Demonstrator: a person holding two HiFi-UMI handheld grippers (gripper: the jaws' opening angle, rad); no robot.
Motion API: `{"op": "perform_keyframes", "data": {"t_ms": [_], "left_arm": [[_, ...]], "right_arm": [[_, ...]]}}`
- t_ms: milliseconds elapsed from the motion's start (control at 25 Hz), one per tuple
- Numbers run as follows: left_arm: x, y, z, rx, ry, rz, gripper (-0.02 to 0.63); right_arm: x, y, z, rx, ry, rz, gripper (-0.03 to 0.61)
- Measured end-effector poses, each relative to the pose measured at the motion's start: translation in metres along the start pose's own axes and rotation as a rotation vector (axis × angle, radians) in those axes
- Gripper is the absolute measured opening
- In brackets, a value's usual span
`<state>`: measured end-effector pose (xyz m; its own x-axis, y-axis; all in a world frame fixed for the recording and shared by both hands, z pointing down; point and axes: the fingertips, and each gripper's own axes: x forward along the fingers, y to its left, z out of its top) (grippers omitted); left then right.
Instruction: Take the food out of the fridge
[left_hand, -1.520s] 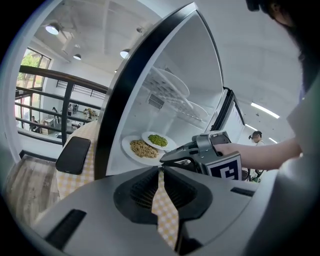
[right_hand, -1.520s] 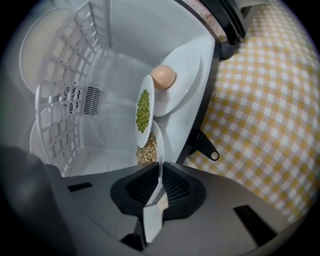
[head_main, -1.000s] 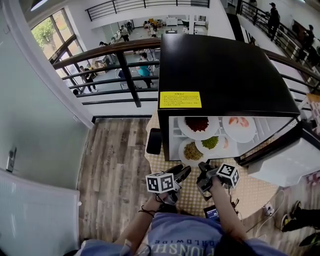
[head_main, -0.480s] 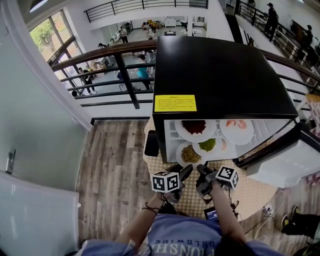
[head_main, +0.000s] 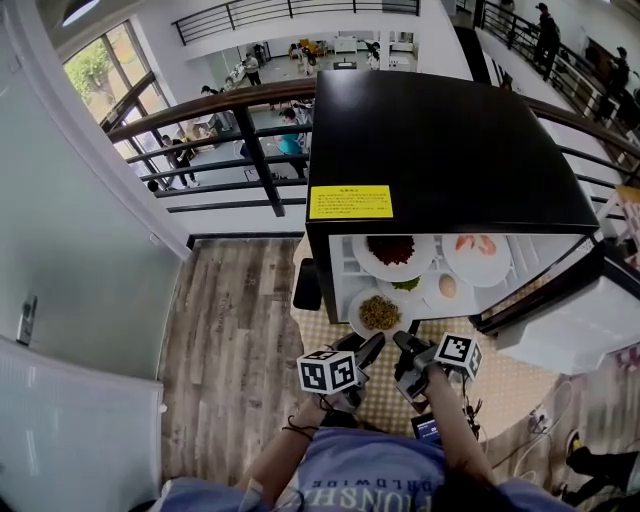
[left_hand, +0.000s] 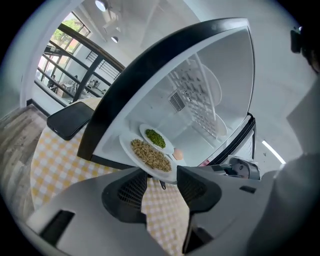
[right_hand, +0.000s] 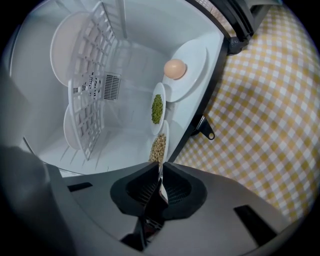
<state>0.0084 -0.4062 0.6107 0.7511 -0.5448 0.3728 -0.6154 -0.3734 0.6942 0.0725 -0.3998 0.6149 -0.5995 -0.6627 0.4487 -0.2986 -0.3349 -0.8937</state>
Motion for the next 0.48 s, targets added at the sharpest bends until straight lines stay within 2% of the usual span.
{"op": "perform_keyframes", "data": {"t_ms": [480], "left_arm": [[-0.026, -0.016, -0.015, 0.001, -0.003, 0.0, 0.195]], "right_arm": [[-0.023, 0.004, -0.026, -0.038, 0.055, 0.027, 0.034]]}}
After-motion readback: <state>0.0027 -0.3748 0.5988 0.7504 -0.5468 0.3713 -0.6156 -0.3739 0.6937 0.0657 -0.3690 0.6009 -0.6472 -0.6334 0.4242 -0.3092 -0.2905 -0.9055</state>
